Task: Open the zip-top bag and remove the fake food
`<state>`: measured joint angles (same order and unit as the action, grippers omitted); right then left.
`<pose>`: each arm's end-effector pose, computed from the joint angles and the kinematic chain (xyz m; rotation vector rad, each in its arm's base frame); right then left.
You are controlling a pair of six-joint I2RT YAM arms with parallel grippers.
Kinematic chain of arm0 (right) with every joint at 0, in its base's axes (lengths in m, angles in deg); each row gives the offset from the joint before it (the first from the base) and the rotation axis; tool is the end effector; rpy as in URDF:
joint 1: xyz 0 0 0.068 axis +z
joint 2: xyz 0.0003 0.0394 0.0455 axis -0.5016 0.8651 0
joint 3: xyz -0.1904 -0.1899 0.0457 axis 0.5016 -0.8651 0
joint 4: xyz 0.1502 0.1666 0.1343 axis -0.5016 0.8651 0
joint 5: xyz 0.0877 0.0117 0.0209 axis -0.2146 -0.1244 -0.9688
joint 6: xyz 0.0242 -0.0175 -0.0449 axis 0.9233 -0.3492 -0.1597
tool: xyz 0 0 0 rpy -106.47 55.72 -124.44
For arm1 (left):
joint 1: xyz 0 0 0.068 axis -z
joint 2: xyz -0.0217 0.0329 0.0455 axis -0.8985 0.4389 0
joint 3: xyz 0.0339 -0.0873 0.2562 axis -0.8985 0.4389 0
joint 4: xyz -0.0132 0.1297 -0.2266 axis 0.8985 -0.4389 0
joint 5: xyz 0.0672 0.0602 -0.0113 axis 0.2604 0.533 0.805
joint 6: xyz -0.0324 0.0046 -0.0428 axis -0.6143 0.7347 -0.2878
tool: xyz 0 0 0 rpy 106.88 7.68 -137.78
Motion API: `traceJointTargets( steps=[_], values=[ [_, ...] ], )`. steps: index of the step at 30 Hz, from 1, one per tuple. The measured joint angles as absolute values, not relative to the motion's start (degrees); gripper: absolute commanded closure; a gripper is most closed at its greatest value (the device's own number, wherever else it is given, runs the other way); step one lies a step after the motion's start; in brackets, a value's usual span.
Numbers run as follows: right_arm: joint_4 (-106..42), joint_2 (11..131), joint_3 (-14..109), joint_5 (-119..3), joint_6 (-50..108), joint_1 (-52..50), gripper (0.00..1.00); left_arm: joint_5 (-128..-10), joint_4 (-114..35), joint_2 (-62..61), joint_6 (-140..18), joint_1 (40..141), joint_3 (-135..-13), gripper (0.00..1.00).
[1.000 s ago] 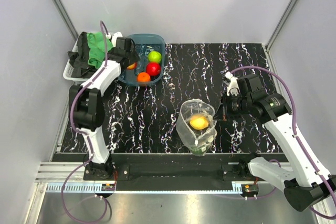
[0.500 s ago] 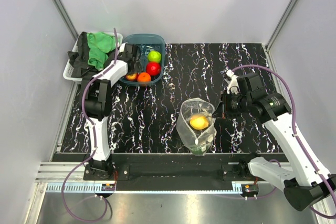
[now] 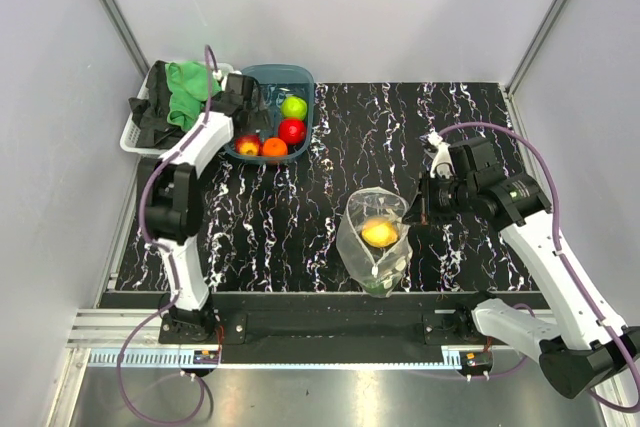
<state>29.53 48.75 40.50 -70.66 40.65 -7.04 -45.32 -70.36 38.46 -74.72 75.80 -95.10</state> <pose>0.1601 0.0820 0.3566 -0.2599 2.5412 0.7467 0.4417 -0.0827 0.2385 -0.4051 2.3679 0.0336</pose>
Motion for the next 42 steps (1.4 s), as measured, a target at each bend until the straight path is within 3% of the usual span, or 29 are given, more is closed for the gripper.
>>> traceJointTargets(
  steps=[8,13,18,26,42],
  values=[
    [29.97,49.56,40.50,-70.66,39.89,-7.04,1.00,-52.53,-70.63,16.80,-76.77,82.60,-87.08,0.17],
    [30.32,50.91,40.46,-70.64,39.54,-7.06,1.00,-56.03,-70.26,2.81,-81.89,97.74,-78.51,0.27],
    [30.32,52.40,40.39,-70.99,39.43,-7.06,1.00,-56.22,-70.47,-3.73,-89.10,111.95,-72.79,0.40],
    [30.30,53.10,40.94,-72.08,40.72,-7.08,1.00,-51.15,-69.18,-0.08,-94.78,132.36,-75.06,0.61],
    [31.32,50.52,42.21,-73.72,46.51,-7.08,1.00,-50.26,-71.61,17.71,-96.92,132.26,-82.29,0.73]
  ],
)
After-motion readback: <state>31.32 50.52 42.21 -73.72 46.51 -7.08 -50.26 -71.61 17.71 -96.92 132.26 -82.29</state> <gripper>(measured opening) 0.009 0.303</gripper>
